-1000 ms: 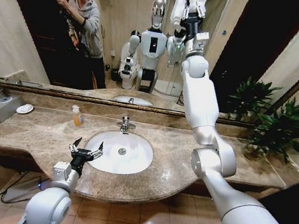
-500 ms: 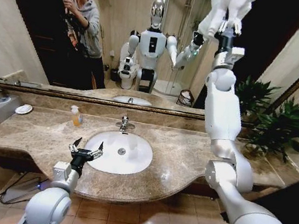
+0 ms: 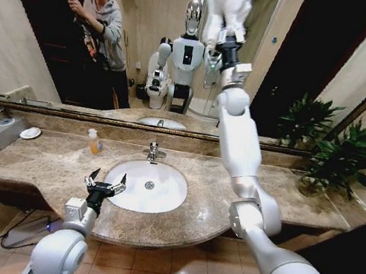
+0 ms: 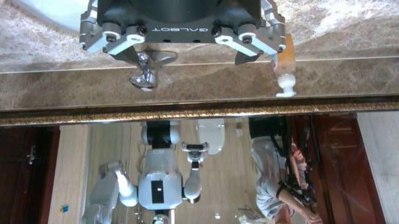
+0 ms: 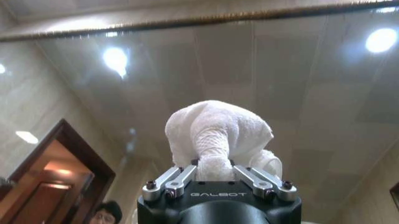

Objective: Pick up the towel from the sink counter and wipe the mirror surface.

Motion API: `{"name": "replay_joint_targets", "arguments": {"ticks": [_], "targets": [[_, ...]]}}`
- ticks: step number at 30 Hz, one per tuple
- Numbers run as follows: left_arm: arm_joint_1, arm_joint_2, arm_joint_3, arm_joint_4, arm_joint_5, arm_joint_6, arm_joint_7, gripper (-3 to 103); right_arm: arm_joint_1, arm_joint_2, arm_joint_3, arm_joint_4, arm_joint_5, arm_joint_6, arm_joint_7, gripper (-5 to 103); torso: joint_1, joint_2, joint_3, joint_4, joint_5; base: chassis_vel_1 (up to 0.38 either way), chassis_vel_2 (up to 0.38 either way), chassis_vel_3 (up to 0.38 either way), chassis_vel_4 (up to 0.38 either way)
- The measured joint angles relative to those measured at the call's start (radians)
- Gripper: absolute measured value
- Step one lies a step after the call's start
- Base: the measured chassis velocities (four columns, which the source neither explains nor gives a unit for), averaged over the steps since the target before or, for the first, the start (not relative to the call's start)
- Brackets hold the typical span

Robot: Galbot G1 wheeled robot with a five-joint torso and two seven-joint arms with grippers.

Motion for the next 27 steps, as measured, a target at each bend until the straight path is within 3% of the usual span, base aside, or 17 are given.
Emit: {"name": "replay_joint_targets", "arguments": {"ticks": [9,18,22,27], "targets": [[0.000,0.000,0.000,0.000,0.000,0.000,0.000,100,0.007,-0.020,0.051,-0.065,0.005,0.025,0.010,13,0.000,0.000,0.000,0.0006,0.0003,0.000,0.000,0.000,0.000],[0.000,0.000,0.000,0.000,0.000,0.000,0.000,100,-0.042,-0.175,0.141,0.005,0.133,0.005,0.026,13,0.000,0.000,0.000,-0.0007,0.0012,0.000,0.000,0.000,0.000],[0.000,0.000,0.000,0.000,0.000,0.000,0.000,100,-0.050,-0.206,0.162,0.003,0.156,0.004,0.027,13,0.000,0.000,0.000,-0.0003,0.0008,0.000,0.000,0.000,0.000],[0.000,0.000,0.000,0.000,0.000,0.000,0.000,100,-0.065,-0.196,0.152,0.022,0.157,0.000,0.024,13,0.000,0.000,0.000,-0.0001,0.0007,0.000,0.000,0.000,0.000]]}}
